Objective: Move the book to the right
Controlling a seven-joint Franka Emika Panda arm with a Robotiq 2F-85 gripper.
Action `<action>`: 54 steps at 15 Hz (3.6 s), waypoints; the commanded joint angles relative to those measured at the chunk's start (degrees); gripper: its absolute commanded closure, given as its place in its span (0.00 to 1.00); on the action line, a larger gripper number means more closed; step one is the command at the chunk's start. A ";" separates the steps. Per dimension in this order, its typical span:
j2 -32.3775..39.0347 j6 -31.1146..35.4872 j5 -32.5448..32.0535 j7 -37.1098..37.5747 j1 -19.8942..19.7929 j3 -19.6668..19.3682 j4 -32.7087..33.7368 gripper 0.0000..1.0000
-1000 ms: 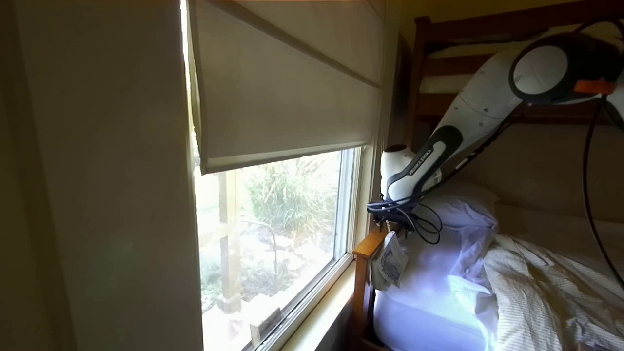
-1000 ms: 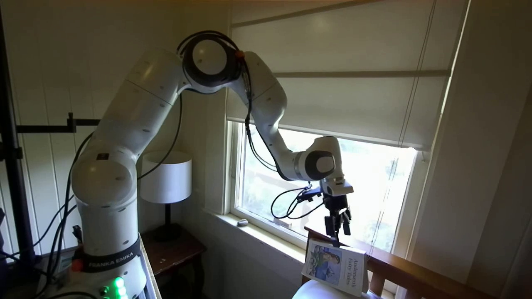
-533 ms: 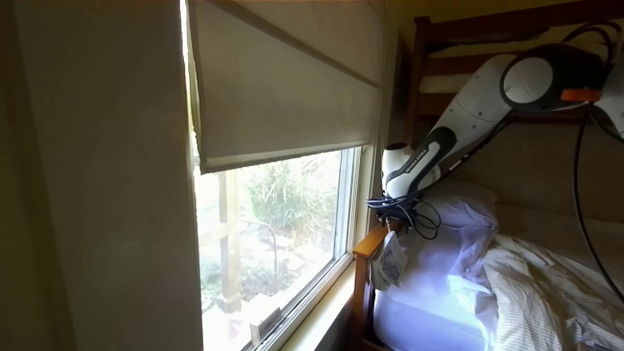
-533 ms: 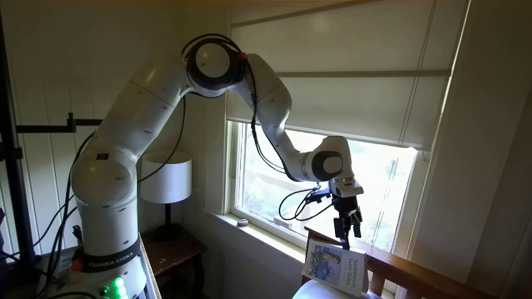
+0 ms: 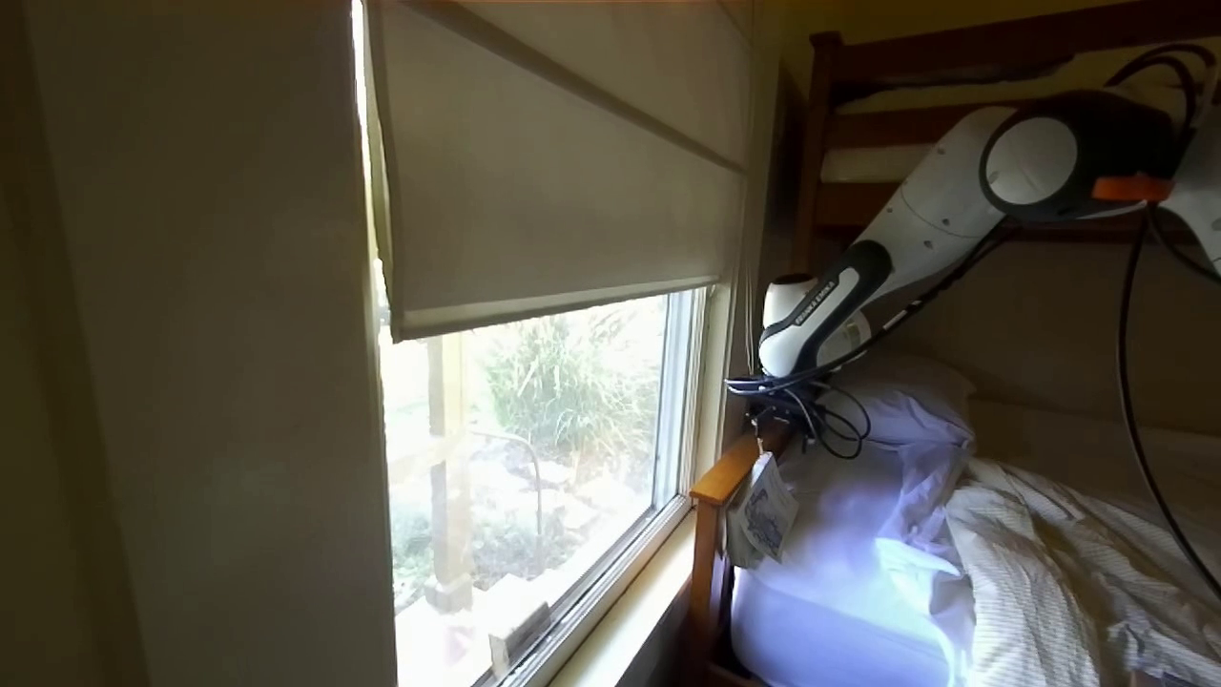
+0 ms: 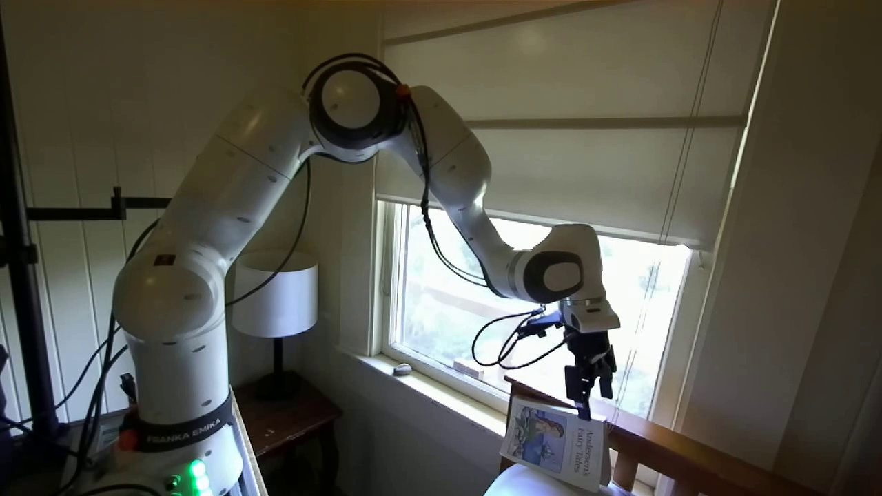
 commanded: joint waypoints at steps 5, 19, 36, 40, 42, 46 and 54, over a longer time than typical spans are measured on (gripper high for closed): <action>3.48 -3.49 4.89 -5.54 -0.62 1.16 5.94 0.00; 11.52 -7.94 6.07 -4.85 -0.81 0.59 14.60 0.32; 0.44 -4.78 6.18 -4.89 -0.18 -0.95 3.02 0.94; -4.36 -1.99 6.68 -2.39 -2.12 -4.33 0.72 0.94; -5.03 -2.86 7.65 -1.08 -3.87 -5.70 2.05 0.94; -6.59 -3.73 8.34 0.73 -6.54 -7.71 2.64 0.94; -7.62 -2.77 -4.93 14.11 -1.80 -17.83 -0.19 0.94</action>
